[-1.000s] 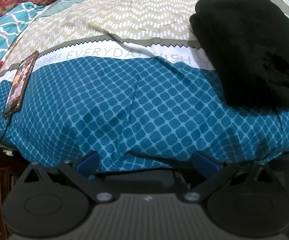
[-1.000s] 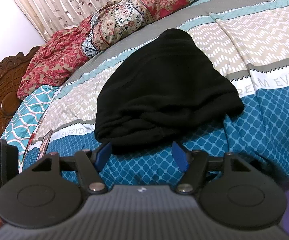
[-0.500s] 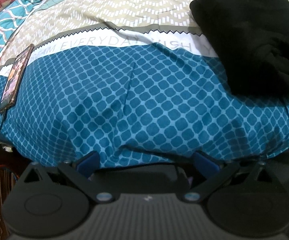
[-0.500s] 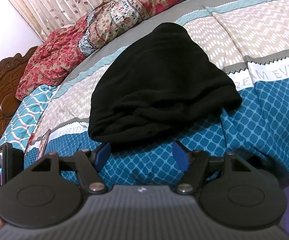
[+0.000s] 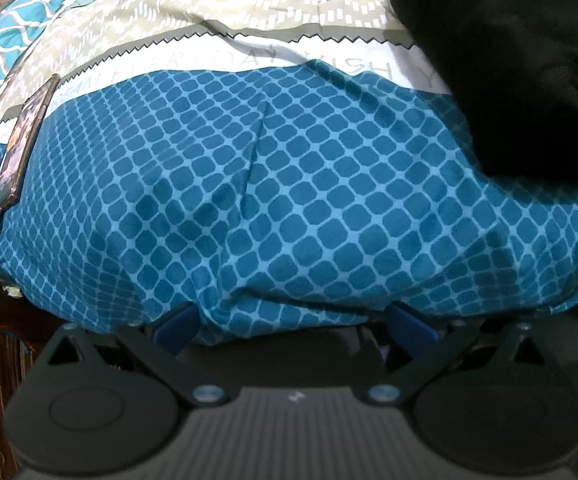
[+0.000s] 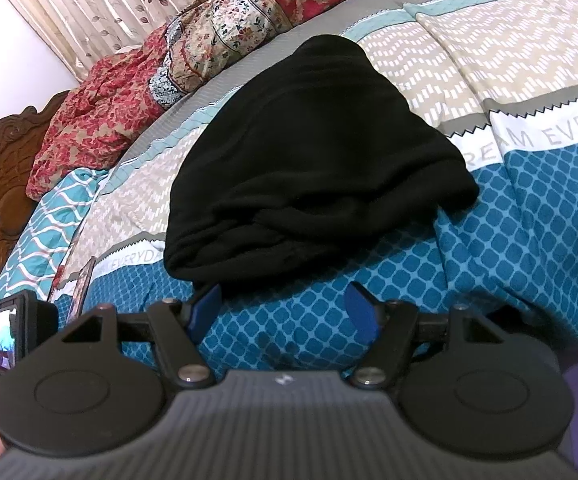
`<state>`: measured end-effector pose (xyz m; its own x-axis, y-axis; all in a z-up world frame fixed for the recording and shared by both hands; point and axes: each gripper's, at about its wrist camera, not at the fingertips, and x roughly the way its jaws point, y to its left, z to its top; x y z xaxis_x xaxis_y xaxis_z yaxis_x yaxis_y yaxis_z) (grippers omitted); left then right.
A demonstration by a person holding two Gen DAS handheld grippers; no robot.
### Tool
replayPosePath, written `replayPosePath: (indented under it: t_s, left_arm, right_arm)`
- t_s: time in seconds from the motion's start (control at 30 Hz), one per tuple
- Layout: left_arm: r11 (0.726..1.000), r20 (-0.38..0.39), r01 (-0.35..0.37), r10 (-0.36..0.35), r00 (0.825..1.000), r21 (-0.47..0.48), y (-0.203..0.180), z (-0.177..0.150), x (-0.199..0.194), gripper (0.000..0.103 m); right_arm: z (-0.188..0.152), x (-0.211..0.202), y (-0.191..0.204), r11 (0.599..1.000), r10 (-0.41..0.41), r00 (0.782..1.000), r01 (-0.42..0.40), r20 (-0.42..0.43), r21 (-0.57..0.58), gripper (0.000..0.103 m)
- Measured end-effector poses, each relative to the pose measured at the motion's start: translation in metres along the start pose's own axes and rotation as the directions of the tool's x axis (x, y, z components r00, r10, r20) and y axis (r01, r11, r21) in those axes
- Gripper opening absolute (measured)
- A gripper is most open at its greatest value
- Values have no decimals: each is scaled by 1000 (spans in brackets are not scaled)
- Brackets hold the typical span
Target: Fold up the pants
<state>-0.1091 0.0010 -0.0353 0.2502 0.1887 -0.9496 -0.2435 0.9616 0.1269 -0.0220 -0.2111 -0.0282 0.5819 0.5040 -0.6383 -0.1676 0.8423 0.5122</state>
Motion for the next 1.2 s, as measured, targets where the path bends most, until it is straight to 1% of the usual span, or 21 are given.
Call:
replayPosePath:
  t_s: [0.5,0.57,0.73,0.9,0.97,1.07,1.1,1.2]
  left_arm:
    - [1000,-43,13,-13,999,-2,9,-7,32,103]
    - [1000,-41,27,-27,999,-3,11,-6,33,103]
    - [997,-19,72,-73,997,-41,25,10,31,103]
    - [995,-32,78,-80,996,-61,36,16,44,103]
    - [994,-42,88,-91,995,-60,39,15,50,103]
    - [987,-89,133,-141,986,-85,45,7,62,103]
    - [988,-79,130,-137,987,-84,46,6,64,103]
    - [985,-71,150,-156,985,-81,52,4,64,103]
  right_arm:
    - [0,8,2,1000,-17,1000,17,-22,-2,71]
    - [0,8,2,1000,-20,1000,20,-24,-1,71]
    - [0,9,2,1000,-27,999,27,-24,-5,71]
    - [1,11,4,999,-38,999,38,-25,-9,71]
    - [2,11,5,999,-40,999,40,-23,-15,71]
    - [2,13,6,999,-41,999,40,-26,-21,71]
    - [2,14,8,999,-41,999,41,-26,-22,71]
    - [2,14,10,999,-43,999,42,-23,-27,71]
